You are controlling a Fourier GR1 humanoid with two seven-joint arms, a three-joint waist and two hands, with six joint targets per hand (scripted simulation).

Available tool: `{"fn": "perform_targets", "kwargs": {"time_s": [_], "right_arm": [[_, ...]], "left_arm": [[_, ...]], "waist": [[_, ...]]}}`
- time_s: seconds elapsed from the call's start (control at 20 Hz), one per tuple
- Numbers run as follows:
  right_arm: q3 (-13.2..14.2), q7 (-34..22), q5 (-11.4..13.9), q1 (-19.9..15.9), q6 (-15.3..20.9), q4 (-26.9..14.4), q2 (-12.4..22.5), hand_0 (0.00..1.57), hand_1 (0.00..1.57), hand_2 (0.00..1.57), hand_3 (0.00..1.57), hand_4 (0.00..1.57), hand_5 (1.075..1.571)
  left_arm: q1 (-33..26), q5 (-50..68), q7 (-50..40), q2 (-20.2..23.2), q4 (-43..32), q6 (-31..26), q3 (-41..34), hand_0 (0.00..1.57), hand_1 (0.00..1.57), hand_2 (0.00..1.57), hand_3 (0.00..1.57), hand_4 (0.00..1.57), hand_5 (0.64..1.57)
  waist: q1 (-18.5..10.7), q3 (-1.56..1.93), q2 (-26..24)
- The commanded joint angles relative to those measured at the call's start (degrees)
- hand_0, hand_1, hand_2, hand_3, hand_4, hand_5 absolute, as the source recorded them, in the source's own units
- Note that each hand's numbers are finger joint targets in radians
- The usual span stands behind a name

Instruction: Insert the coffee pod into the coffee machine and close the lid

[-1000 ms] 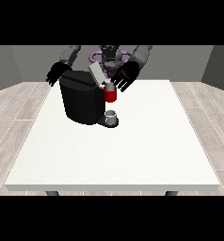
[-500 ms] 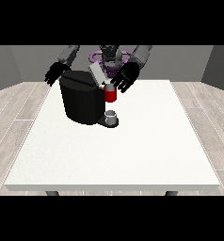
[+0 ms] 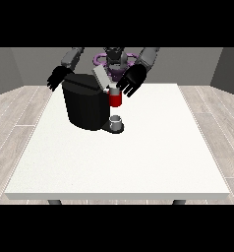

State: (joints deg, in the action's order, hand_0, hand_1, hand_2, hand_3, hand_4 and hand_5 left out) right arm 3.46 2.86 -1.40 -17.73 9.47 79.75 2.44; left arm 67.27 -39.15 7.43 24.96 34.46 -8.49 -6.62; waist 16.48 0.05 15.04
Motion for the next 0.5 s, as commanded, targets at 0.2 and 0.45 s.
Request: {"fn": "perform_targets", "kwargs": {"time_s": [0.2, 0.45], "right_arm": [[-0.6, 0.16, 0.53, 0.02, 0.56, 1.15, -0.26, 0.0, 0.0, 0.0, 0.0, 0.44, 1.571], [-2.14, -1.09, 1.17, -1.71, 1.7, 1.52, -1.9, 0.0, 0.0, 0.0, 0.0, 0.46, 1.571]], "left_arm": [[-0.15, -0.65, 1.34, 1.59, -0.68, 0.36, -0.64, 1.07, 1.07, 1.12, 0.97, 0.36, 1.571], [-0.1, -2.91, 3.11, 1.08, -0.89, -0.77, 1.96, 0.57, 0.57, 0.81, 0.64, 0.24, 1.571]], "waist": [[0.08, -0.05, 0.45], [0.17, -0.05, 1.59]]}}
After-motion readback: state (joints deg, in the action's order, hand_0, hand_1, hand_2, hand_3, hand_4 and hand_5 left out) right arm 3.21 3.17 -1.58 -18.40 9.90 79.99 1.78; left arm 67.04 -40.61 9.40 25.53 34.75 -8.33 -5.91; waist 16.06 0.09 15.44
